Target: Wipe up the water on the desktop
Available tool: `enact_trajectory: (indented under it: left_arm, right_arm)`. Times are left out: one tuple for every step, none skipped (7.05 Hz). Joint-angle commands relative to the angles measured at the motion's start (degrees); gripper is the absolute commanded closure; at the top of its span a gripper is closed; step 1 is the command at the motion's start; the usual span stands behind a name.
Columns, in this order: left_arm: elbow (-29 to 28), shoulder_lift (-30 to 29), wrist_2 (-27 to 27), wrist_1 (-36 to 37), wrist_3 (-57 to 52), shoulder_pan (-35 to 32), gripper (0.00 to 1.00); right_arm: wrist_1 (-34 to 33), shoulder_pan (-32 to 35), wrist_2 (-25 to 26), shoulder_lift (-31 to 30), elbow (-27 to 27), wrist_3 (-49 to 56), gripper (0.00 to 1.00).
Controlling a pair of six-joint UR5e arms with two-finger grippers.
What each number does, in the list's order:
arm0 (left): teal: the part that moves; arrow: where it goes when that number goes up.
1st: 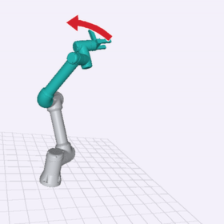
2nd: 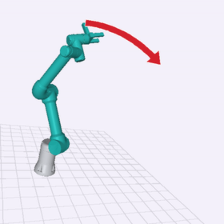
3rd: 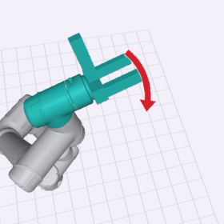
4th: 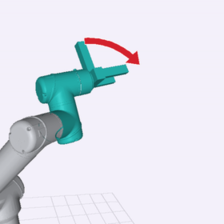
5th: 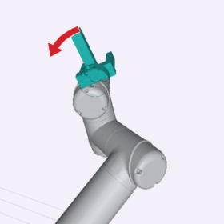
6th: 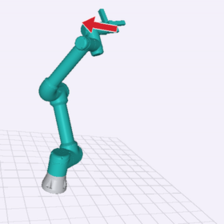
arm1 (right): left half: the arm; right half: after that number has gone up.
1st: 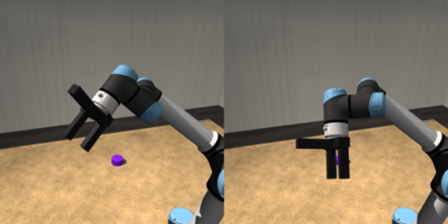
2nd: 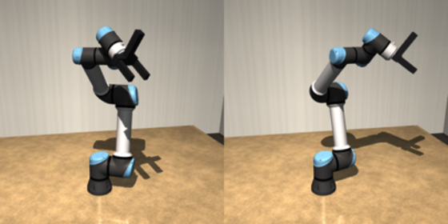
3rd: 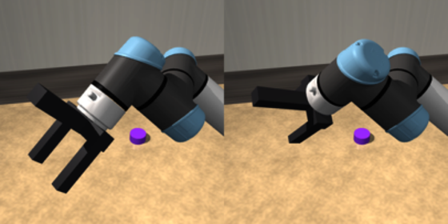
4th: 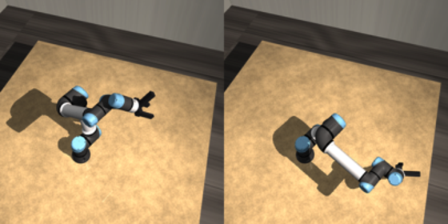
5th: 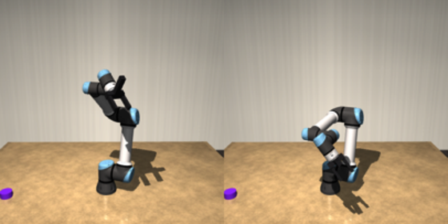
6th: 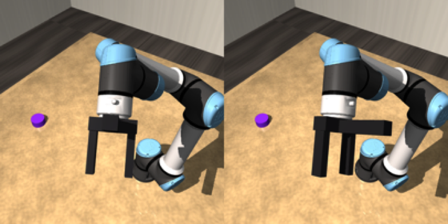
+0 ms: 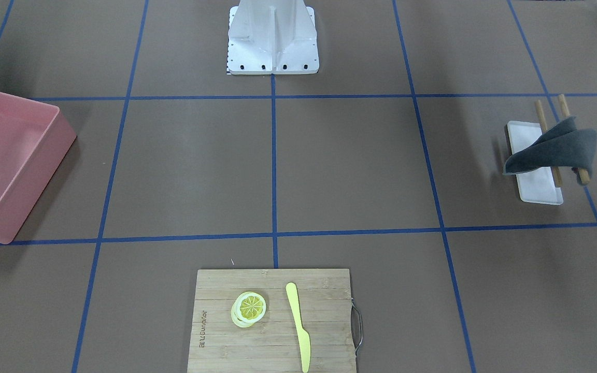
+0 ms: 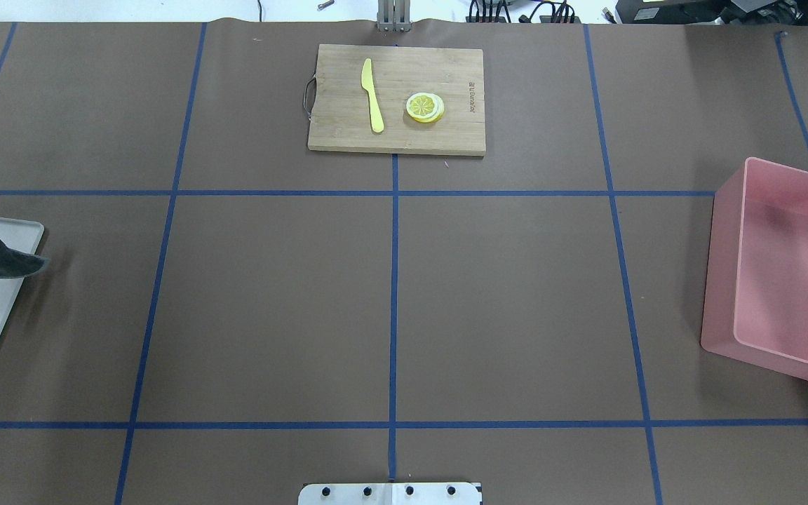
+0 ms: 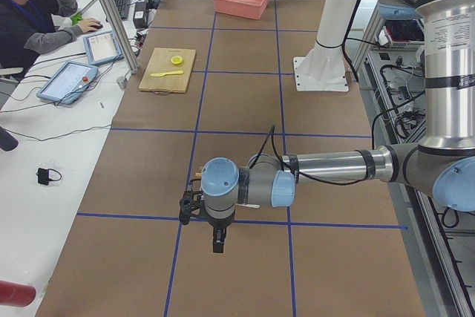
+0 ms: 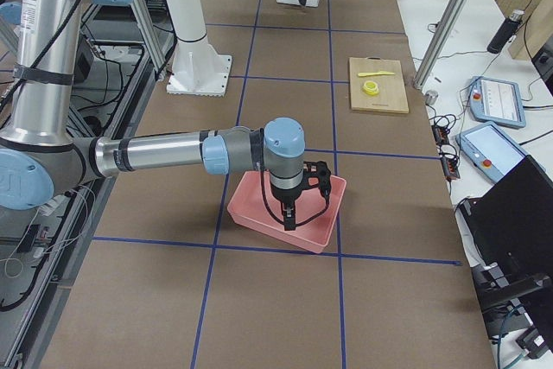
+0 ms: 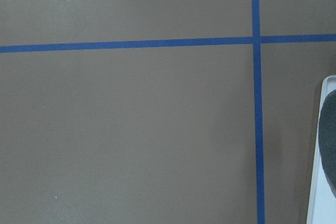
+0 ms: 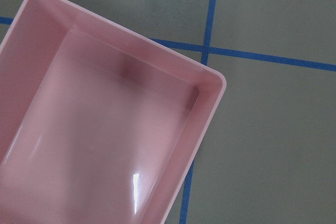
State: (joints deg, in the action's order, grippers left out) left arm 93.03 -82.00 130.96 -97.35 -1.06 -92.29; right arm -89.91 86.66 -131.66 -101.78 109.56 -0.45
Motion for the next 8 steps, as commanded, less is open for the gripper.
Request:
enact_trajectory:
  left_arm:
    - [0.05, 0.00, 0.00, 0.05, 0.00, 0.00, 0.02]
    - [0.05, 0.00, 0.00, 0.05, 0.00, 0.00, 0.02]
    - [-0.04, 0.00, 0.00, 0.05, 0.00, 0.00, 0.02]
    - [0.14, 0.00, 0.09, 0.05, 0.00, 0.00, 0.02]
    - [0.31, 0.00, 0.09, 0.05, 0.00, 0.00, 0.02]
    - [0.23, -0.09, 0.09, -0.03, -0.08, 0.00, 0.02]
    - [0.14, 0.09, 0.09, -0.03, -0.09, 0.00, 0.02]
    - [0.66, -0.09, 0.87, 0.05, 0.09, 0.00, 0.02]
  right_arm:
    - [0.00, 0.00, 0.00, 0.00, 0.21, 0.10, 0.00]
    - [-0.09, 0.00, 0.00, -0.09, 0.82, 0.01, 0.00]
    - [0.00, 0.00, 0.00, -0.17, 1.00, 0.01, 0.00]
    - [0.09, 0.00, 0.00, 0.35, 1.62, -0.08, 0.00]
    - [0.00, 0.00, 0.61, -0.08, 4.75, -0.51, 0.00]
    - [0.00, 0.00, 0.27, 0.09, 4.96, -0.69, 0.00]
    - [0.09, -0.08, 0.35, 0.61, 4.79, -0.69, 0.00]
    - [0.00, 0.00, -0.52, 0.44, 4.87, -0.61, 0.00]
